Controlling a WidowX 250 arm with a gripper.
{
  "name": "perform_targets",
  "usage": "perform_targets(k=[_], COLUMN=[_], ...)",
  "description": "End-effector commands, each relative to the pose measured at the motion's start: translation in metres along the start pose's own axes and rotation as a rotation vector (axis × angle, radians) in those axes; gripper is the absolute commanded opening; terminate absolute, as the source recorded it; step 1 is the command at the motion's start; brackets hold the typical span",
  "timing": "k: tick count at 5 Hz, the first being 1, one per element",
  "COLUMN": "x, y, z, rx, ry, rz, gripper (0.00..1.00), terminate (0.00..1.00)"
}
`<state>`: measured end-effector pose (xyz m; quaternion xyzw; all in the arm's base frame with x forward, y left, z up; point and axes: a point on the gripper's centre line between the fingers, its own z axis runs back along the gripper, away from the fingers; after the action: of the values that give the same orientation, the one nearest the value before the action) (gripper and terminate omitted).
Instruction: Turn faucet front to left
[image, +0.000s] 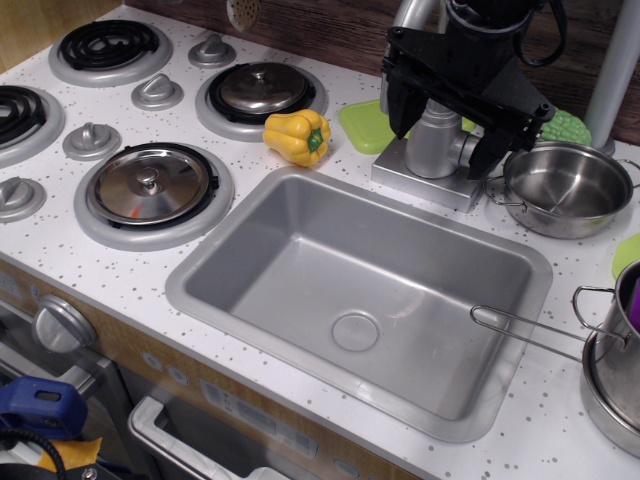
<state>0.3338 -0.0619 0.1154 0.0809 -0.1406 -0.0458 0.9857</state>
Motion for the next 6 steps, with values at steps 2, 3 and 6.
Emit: perform_targets(k=[2,3,6], x=[0.025,0.023,0.026], y=[0.008,0.017,0.044], z=[0.012,0.009,0.001], rx=[-0.005,0.0,0.014], ry=[-0.065,-0.073,-0.091], rz=[-0.024,-0.033,-0.082], gripper=[1.0,1.0,1.0], terminate=[0.0,0.0,0.0])
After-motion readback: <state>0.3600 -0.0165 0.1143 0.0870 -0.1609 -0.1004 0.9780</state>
